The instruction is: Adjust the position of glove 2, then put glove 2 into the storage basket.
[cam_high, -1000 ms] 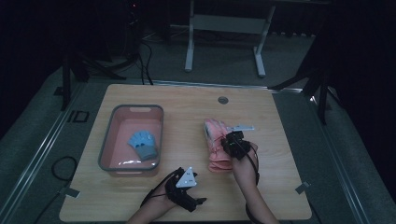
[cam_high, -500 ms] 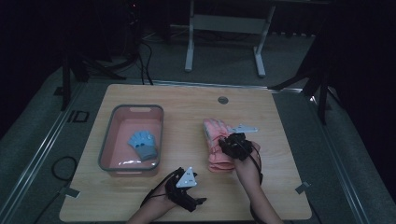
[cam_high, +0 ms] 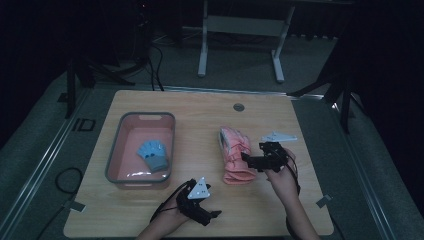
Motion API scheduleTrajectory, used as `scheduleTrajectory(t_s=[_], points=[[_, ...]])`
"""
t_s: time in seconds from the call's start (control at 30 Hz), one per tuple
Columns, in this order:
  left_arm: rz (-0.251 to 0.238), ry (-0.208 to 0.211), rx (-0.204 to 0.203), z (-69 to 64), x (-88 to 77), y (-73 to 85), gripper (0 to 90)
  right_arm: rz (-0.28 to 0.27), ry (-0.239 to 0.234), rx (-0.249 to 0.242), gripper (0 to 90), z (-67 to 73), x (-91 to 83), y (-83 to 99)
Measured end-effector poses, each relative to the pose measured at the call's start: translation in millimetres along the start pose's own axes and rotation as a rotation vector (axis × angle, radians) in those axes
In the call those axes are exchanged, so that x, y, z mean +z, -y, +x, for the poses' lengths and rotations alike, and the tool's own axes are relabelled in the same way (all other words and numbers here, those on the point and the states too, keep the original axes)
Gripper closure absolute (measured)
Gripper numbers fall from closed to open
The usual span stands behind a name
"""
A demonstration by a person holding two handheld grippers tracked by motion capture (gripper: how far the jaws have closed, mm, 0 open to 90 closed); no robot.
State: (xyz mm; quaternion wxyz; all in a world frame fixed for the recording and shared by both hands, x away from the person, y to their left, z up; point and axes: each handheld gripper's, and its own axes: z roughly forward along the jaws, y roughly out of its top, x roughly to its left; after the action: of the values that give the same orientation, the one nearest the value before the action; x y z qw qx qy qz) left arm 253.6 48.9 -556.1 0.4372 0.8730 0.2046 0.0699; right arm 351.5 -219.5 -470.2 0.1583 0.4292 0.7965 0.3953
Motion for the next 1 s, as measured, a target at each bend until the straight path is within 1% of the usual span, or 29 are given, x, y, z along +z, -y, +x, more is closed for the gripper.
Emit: scheduleTrajectory(t_s=[0.03, 0.07, 0.1, 0.13, 0.17, 0.2, 0.23, 0.27, 0.33, 0.43, 0.47, 0.53, 0.57, 0.63, 0.67, 0.7, 0.73, 0.77, 0.8, 0.83, 0.87, 0.9, 0.93, 1.0], points=[[0.004, -0.004, -0.01, -1.0, -2.1, -3.5, 9.1, -0.024, -0.022, 0.007, 15.5, -5.8, -5.8, 2.8], [0.007, -0.007, -0.004, -2.3, -3.2, -5.9, 9.2, -0.027, -0.03, -0.004, 15.5, -7.1, -7.8, 3.1], [0.014, -0.022, 0.011, -4.1, -4.7, -8.9, 9.1, -0.028, -0.026, -0.025, 15.4, -8.4, -10.2, 3.3], [0.014, -0.022, 0.011, -4.1, -4.7, -8.9, 9.1, -0.032, -0.004, -0.052, 15.1, -9.2, -12.8, 3.6], [0.019, -0.04, 0.019, -5.5, -6.1, -12.6, 9.1, -0.032, -0.004, -0.052, 15.1, -9.2, -12.8, 3.6], [0.019, -0.04, 0.019, -5.5, -6.1, -12.6, 9.1, -0.032, -0.004, -0.052, 15.1, -9.2, -12.8, 3.6], [-0.005, -0.06, 0.008, -6.7, -11.3, -21.8, 9.1, -0.04, 0.048, -0.122, 13.9, -13.6, -21.7, 4.7], [-0.035, -0.078, -0.009, -5.6, -16.3, -30.5, 9.1, -0.033, 0.049, -0.114, 13.6, -16.0, -25.1, 5.0], [-0.051, -0.089, -0.031, -2.6, -20.3, -39.6, 9.1, -0.041, 0.045, -0.094, 13.4, -20.5, -31.7, 6.0], [-0.062, -0.115, -0.026, 2.2, -25.0, -54.8, 9.1, -0.044, 0.043, -0.064, 12.7, -26.5, -37.9, 6.2], [-0.068, -0.119, -0.024, 3.6, -25.9, -60.4, 9.2, -0.048, 0.035, -0.058, 11.6, -27.7, -39.5, 6.0], [-0.083, -0.135, -0.02, 7.1, -27.3, -71.6, 9.2, -0.072, 0.028, -0.032, 10.8, -29.4, -41.7, 5.1], [-0.084, -0.142, -0.025, 9.2, -27.2, -77.5, 9.2, -0.072, 0.01, -0.027, 10.5, -29.9, -42.3, 4.8], [-0.09, -0.154, -0.025, 14.2, -26.7, -89.4, 9.2, -0.075, 0.018, -0.019, 10.5, -29.8, -42.3, 3.9], [-0.098, -0.152, -0.029, 17.2, -26.1, -95.3, 9.2, -0.07, 0.008, -0.022, 10.5, -30.2, -41.7, 3.5], [-0.102, -0.157, -0.039, 20.7, -24.9, -100.9, 9.2, -0.07, 0.021, -0.023, 12.1, -30.5, -40.8, 3.0], [-0.109, -0.167, -0.046, 24.4, -23.5, -105.9, 9.3, -0.064, 0.044, -0.026, 14.9, -30.6, -39.8, 2.2], [-0.114, -0.174, -0.05, 28.2, -21.9, -110.4, 9.7, -0.063, 0.048, -0.028, 15.4, -31.2, -38.5, 1.3], [-0.115, -0.186, -0.056, 32.1, -19.9, -114.5, 10.2, -0.068, 0.043, -0.02, 19.5, -32.1, -37.7, 0.1], [-0.115, -0.186, -0.056, 32.1, -19.9, -114.5, 10.4, -0.072, 0.037, -0.017, 25.4, -33.2, -36.6, -1.3], [-0.119, -0.184, -0.071, 40.8, -15.3, -121.6, 10.4, -0.069, 0.033, -0.02, 27.0, -34.1, -34.9, -3.0], [-0.113, -0.186, -0.076, 44.9, -12.2, -124.8, 10.5, -0.069, 0.043, -0.021, 28.5, -35.2, -32.6, -4.8], [-0.107, -0.191, -0.081, 48.9, -8.9, -127.6, 10.5, -0.058, 0.046, -0.025, 32.1, -35.9, -30.1, -6.8], [-0.095, -0.184, -0.083, 56.6, -2.1, -131.8, 10.8, -0.05, 0.055, -0.044, 34.8, -36.4, -24.9, -10.2]])
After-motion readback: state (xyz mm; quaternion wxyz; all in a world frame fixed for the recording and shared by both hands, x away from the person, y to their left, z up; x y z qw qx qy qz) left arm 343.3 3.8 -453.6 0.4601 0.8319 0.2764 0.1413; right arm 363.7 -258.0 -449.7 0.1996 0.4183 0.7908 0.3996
